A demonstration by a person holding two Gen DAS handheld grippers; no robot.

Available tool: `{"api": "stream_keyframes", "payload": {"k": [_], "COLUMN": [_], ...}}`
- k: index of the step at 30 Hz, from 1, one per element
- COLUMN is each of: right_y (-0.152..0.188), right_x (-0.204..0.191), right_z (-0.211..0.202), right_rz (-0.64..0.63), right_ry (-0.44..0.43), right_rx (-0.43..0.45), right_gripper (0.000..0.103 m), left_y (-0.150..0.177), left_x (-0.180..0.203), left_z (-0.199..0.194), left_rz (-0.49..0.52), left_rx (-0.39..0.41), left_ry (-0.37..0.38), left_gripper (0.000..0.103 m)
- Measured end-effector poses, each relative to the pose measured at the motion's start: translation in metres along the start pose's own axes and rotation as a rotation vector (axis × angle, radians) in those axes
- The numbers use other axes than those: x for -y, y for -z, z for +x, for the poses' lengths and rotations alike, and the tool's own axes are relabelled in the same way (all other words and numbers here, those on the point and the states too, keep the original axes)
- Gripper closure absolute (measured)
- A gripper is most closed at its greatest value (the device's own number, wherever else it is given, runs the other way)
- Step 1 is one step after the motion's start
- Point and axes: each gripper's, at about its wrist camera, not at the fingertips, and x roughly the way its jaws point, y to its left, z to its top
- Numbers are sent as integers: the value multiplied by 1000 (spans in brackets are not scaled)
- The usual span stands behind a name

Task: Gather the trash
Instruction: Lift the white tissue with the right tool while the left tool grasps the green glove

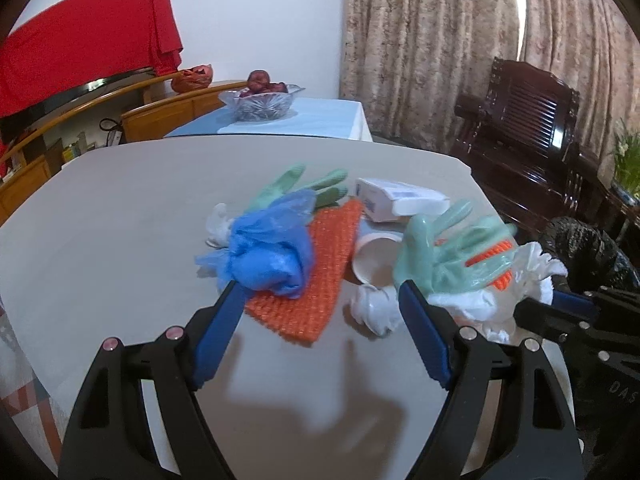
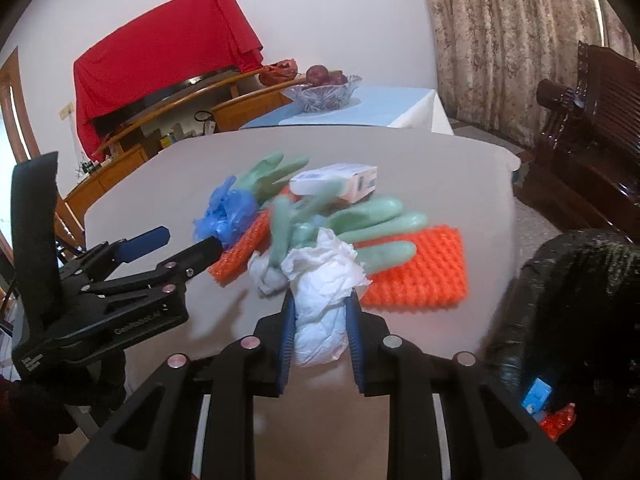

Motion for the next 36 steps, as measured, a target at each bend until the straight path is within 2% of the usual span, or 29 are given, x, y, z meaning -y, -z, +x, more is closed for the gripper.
{"api": "stream_keyframes", "payload": {"k": [8, 17, 29, 32, 33, 36], "right_y": [4, -3, -3, -2, -2, -2], "right_x": [14, 40, 56, 55, 55, 55], "right_z": [-19, -29, -20, -18, -18, -19], "right_rz": [26, 77, 99, 91, 90, 91], "right_ry": [31, 93, 126, 129, 131, 130], "right_rx": [20, 74, 81, 78, 78, 81], "right_gripper": [79, 79, 79, 79, 79, 79], "left_y": [2, 2, -15, -18, -17, -15], "left_x": [23, 45, 54, 57, 58, 64], "left_z": [7, 32, 59, 63, 65, 64], "left_rz": [41, 76, 39, 36, 38, 57], "left_rx": [-21, -45, -76, -89, -96, -97], "left_ry": [51, 89, 133, 159, 171, 170], "left_gripper": [26, 26, 37, 53, 62, 77]}}
